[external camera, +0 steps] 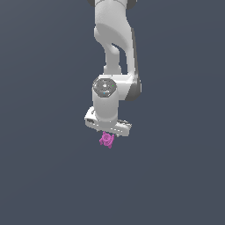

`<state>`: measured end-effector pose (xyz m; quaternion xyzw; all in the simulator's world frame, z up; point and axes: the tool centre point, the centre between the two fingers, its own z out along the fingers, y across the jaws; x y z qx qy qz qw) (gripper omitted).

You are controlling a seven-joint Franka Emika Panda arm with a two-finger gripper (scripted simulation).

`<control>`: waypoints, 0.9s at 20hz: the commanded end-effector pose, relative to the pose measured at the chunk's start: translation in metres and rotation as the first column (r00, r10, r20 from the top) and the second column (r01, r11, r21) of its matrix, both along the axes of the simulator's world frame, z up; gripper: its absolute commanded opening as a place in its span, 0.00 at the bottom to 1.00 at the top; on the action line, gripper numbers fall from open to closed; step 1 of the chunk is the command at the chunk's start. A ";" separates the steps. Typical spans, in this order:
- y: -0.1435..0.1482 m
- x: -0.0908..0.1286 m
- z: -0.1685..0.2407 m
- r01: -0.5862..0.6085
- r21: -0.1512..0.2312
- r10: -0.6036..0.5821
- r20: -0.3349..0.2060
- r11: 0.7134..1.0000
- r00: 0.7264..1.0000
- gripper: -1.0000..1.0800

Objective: Pick up the object and move it to a goal position.

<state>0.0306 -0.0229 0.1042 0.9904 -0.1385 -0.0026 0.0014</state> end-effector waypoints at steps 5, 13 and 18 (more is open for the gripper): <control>-0.007 0.006 -0.014 0.061 0.002 -0.061 0.006 0.998 0.998 0.96; -0.007 0.005 -0.027 0.058 0.002 -0.058 0.004 0.998 0.998 0.96; -0.007 0.004 -0.054 0.061 0.002 -0.061 0.005 0.998 0.998 0.96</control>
